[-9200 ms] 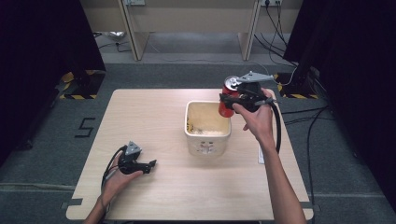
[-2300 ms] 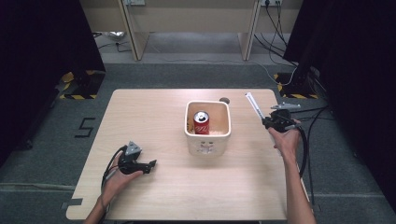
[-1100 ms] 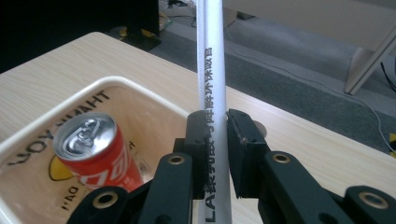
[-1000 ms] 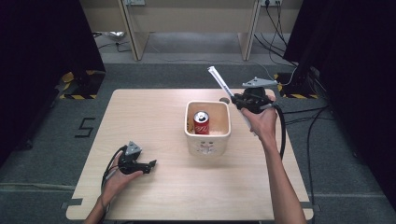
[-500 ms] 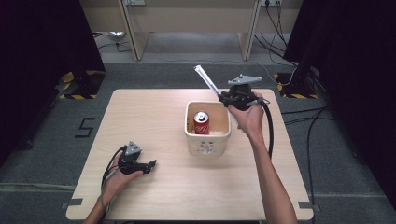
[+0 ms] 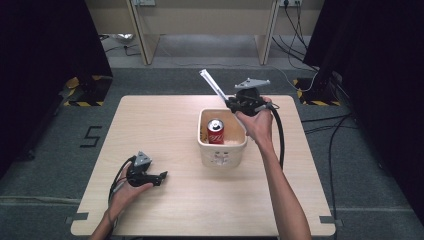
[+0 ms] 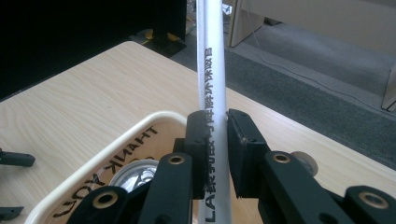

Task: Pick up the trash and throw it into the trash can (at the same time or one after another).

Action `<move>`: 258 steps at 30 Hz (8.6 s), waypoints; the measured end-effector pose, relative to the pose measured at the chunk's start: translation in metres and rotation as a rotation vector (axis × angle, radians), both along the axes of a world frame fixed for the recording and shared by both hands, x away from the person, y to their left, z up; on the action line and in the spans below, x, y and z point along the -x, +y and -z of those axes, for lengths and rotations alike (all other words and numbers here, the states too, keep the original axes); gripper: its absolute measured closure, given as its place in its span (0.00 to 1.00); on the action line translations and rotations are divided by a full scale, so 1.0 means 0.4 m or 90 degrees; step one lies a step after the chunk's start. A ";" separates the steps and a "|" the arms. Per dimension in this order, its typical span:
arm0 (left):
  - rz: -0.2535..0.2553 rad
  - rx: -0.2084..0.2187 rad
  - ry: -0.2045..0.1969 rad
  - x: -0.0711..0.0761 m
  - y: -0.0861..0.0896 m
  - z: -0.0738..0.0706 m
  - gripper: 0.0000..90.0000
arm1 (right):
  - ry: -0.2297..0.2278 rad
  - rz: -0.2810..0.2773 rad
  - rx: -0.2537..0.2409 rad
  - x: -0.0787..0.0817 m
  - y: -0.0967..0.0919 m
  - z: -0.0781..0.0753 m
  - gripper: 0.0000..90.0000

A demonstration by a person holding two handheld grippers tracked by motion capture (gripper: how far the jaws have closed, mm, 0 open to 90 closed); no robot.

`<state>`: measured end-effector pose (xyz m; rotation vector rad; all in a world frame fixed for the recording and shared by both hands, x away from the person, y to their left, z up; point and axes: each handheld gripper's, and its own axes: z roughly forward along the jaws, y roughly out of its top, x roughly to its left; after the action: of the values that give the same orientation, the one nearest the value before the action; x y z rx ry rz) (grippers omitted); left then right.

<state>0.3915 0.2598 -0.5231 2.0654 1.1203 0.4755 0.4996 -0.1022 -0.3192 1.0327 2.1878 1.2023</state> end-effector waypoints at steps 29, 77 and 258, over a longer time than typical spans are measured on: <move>0.002 0.001 0.002 0.000 0.000 0.000 0.17 | 0.027 0.017 -0.028 -0.085 0.076 0.076 0.88; 0.000 0.001 -0.001 0.000 -0.001 0.000 0.17 | 0.065 0.015 0.003 -0.034 -0.013 0.113 0.84; 0.000 0.003 0.000 0.000 -0.001 0.001 0.17 | 0.114 0.122 0.066 0.337 -0.297 0.493 0.17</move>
<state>0.3913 0.2594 -0.5234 2.0616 1.1204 0.4733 0.3650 -0.2209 -0.5162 1.3163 2.1973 0.9327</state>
